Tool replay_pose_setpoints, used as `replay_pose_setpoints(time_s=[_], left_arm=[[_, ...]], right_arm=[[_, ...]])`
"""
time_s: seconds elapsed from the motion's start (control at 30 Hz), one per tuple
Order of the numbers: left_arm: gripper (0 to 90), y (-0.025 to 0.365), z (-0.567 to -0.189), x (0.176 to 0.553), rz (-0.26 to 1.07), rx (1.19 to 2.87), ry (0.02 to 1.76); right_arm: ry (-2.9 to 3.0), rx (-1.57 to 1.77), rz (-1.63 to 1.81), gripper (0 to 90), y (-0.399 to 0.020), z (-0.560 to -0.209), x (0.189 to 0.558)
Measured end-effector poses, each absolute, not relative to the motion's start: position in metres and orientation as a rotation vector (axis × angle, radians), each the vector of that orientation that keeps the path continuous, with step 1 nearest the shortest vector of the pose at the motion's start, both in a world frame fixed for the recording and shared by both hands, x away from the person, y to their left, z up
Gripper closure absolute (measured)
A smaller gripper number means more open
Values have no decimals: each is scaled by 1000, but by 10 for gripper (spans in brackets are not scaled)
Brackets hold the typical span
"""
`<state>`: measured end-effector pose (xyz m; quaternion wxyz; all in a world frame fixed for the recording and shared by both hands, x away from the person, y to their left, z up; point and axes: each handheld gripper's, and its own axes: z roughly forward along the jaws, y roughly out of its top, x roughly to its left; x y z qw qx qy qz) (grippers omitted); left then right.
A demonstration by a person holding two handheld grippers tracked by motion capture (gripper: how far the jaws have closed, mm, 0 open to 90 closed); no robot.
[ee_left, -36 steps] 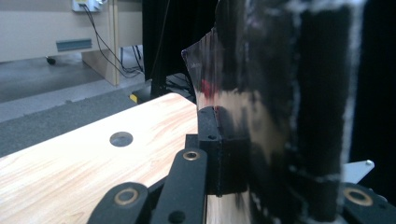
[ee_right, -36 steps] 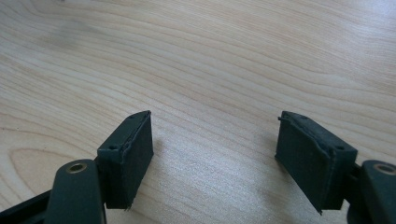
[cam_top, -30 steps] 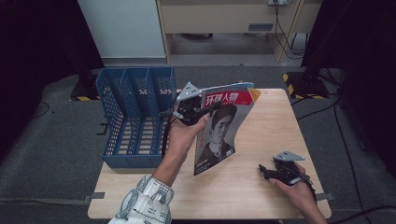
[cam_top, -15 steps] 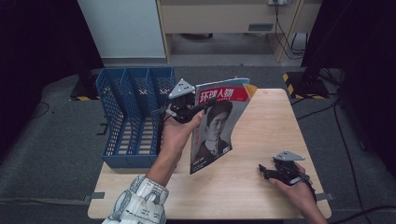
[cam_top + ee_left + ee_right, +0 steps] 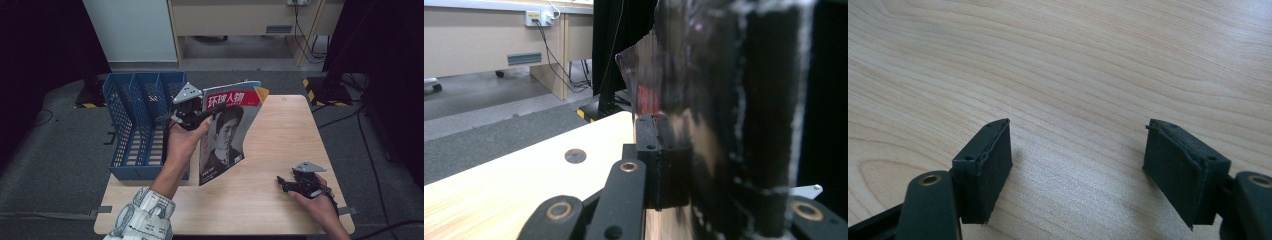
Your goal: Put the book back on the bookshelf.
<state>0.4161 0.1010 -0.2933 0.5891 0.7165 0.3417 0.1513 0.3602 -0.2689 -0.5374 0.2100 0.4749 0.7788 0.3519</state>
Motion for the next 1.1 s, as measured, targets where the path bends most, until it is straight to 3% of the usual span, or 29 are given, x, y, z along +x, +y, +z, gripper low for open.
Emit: replay_pose_setpoints(time_s=[1.1], left_arm=[[866, 188, -267, 402, 440, 1563, 903]], right_arm=[[2166, 1317, 979, 273, -268, -537, 361]])
